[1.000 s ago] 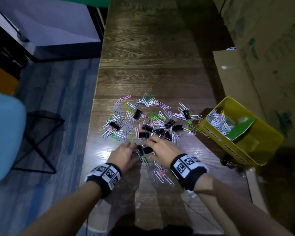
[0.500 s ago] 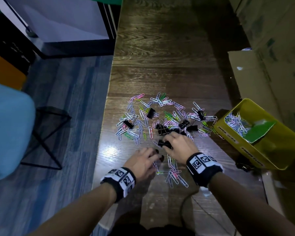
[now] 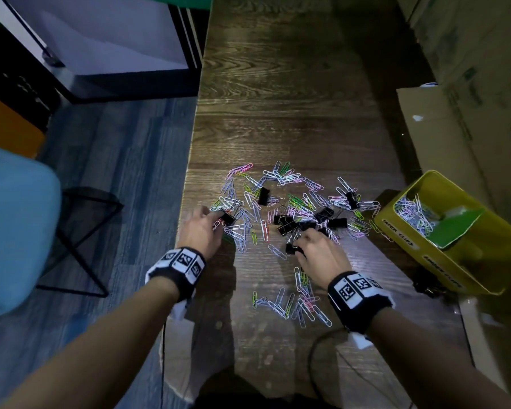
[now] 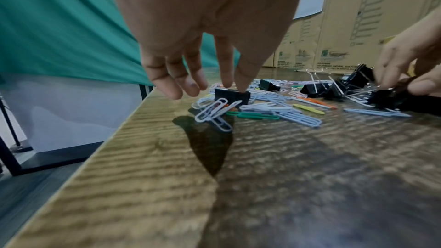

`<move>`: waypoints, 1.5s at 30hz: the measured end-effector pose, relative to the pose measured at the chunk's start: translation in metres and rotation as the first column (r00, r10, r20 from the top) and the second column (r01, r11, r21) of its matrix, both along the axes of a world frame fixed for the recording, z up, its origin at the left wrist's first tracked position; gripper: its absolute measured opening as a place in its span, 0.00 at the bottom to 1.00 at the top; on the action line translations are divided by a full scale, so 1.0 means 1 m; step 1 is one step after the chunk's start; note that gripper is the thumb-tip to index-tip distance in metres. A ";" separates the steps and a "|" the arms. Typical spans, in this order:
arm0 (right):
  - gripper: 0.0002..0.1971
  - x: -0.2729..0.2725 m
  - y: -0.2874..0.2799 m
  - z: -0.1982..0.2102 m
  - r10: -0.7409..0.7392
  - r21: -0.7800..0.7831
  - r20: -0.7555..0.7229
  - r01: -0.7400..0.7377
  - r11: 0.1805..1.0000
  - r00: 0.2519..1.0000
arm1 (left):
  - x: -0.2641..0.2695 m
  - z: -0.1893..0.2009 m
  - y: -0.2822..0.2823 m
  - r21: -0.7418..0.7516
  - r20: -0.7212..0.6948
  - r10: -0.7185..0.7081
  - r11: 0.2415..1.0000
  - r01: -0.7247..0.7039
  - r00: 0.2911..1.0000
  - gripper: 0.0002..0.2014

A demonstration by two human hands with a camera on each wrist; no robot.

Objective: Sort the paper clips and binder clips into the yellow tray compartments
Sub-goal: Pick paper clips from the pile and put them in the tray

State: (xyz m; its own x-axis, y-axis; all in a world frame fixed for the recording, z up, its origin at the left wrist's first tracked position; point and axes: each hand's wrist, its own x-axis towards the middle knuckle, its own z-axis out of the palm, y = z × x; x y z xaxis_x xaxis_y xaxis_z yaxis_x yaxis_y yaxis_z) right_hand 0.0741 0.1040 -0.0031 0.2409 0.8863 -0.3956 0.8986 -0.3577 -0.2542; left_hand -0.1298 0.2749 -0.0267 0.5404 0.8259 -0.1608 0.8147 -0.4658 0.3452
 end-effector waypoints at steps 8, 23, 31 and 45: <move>0.15 0.005 -0.006 -0.003 -0.060 0.011 -0.093 0.061 0.998 0.994 | 0.019 -0.010 0.015 -0.095 0.014 -0.098 0.991 0.099 0.995 0.26; 0.15 0.007 -0.005 -0.001 -0.202 0.087 -0.129 0.214 0.973 0.971 | 0.006 -0.027 -0.077 -0.013 0.096 -0.147 0.989 0.149 0.984 0.16; 0.18 0.011 -0.006 0.002 -0.157 0.069 -0.149 0.169 0.983 0.976 | 0.026 -0.028 -0.080 -0.134 -0.033 -0.278 0.953 0.271 0.960 0.32; 0.43 0.012 -0.101 -0.005 -0.178 -0.146 -0.129 0.159 0.976 0.976 | 0.015 -0.005 -0.153 -0.109 -0.162 -0.395 0.918 0.382 0.904 0.37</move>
